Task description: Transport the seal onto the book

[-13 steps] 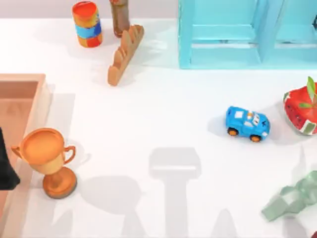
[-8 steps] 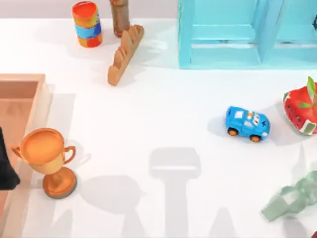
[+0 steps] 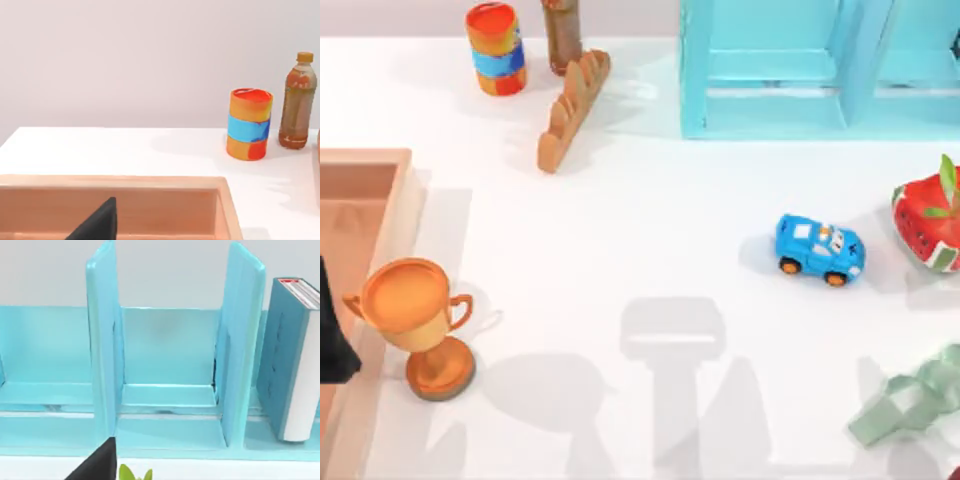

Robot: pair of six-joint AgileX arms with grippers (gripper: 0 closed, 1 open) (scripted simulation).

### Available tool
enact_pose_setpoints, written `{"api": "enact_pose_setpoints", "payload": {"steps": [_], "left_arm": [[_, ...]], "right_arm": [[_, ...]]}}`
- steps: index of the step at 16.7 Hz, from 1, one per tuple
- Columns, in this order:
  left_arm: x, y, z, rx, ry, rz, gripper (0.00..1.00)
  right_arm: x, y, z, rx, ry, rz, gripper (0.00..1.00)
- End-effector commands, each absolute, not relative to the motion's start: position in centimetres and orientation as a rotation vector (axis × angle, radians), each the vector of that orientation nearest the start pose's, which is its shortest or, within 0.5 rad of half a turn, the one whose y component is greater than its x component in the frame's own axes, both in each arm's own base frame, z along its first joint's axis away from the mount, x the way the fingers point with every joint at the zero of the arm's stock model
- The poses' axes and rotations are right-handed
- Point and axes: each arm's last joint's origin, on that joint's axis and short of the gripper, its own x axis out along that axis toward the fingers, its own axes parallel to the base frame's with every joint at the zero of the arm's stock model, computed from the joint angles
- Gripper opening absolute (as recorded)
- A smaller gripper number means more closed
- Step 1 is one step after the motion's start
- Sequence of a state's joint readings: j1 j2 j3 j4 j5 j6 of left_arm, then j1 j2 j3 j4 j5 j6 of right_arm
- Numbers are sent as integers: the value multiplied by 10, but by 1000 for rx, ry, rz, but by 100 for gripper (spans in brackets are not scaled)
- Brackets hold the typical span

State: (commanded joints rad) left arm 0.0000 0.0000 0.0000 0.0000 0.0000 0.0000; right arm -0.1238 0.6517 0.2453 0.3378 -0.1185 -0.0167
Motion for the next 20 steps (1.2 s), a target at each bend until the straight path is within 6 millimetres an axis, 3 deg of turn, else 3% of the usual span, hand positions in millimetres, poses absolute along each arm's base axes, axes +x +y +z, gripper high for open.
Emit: {"api": "enact_pose_setpoints", "payload": {"steps": [3, 5, 8, 11, 16, 20], "left_arm": [[106, -1, 160, 0, 0, 0, 100], [106, -1, 160, 0, 0, 0, 100], [106, -1, 160, 0, 0, 0, 100], [106, -1, 160, 0, 0, 0, 100], [106, -1, 160, 0, 0, 0, 100], [106, -1, 160, 0, 0, 0, 100]], "right_arm": [[210, -33, 218, -18, 105, -2, 100], [245, -47, 212, -15, 125, -2, 100], [295, -73, 187, -7, 145, -4, 100], [332, -99, 153, 2, 150, -9, 100], [363, -134, 106, 5, 117, -27, 100], [369, -146, 91, 5, 102, -38, 100]]}}
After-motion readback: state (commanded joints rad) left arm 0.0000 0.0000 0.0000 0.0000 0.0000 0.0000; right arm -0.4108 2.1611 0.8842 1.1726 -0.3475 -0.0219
